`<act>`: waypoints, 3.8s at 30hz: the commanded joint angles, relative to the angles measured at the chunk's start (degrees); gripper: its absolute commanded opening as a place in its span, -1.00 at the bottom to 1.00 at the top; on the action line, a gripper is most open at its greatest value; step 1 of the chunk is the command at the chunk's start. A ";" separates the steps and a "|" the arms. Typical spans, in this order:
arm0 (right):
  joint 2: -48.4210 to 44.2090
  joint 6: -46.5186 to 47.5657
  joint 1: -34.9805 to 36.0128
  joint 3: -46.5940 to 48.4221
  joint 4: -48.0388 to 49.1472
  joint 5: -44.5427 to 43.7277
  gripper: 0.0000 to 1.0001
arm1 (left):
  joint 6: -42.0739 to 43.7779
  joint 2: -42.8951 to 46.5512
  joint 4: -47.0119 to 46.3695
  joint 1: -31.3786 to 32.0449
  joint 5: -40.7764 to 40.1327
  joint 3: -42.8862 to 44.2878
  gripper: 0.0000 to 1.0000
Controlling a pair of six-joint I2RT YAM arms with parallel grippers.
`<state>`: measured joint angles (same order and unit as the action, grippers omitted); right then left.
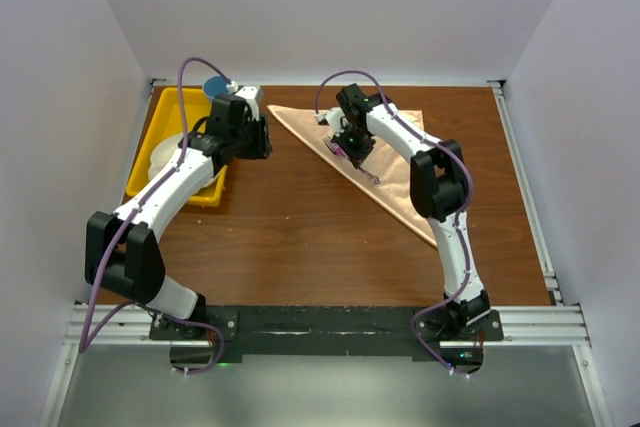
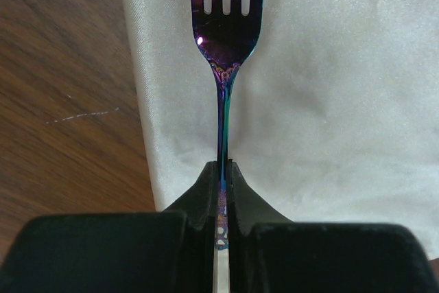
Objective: Fold the napkin, place the utensils inside, and roll it up
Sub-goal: Place the utensil onto the napkin, then fold the napkin
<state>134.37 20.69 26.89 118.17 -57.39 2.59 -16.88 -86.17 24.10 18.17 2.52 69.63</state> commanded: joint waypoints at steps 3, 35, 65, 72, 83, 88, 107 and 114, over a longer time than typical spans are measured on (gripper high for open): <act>-0.07 1.11 -0.53 1.45 0.61 1.28 -1.00 | 1.42 0.39 -0.98 0.02 -0.94 0.51 -0.10; -2.17 -5.39 -0.70 1.01 -0.54 3.30 -0.07 | 0.19 -2.68 -4.05 -0.60 -2.35 1.47 0.08; -47.79 -23.85 -2.89 -28.43 8.61 2.86 0.51 | -22.58 -46.98 -25.77 -1.39 -27.22 30.74 0.02; -48.76 -24.03 -4.83 -29.14 7.99 3.56 0.50 | -24.07 -51.29 -27.78 -2.35 -26.86 34.00 -0.07; -49.02 -25.25 -5.01 -29.49 7.55 4.97 0.47 | -10.55 -46.82 -39.12 -0.87 -23.01 31.71 -0.94; -50.25 -27.89 -5.53 -32.11 7.63 7.25 0.47 | -7.29 -40.32 -40.35 2.30 -18.52 26.98 -0.95; -53.68 -33.43 -7.82 -35.37 8.43 11.12 0.51 | -7.46 -28.88 -41.32 18.21 -8.86 10.62 -0.94; -54.74 -35.28 -9.40 -38.01 8.87 12.18 0.52 | -10.71 -30.11 -41.50 21.11 -5.08 10.44 -0.93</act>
<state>81.62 -12.67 18.57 81.21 -49.76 13.17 -26.20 -118.17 -15.31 37.98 -4.99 79.92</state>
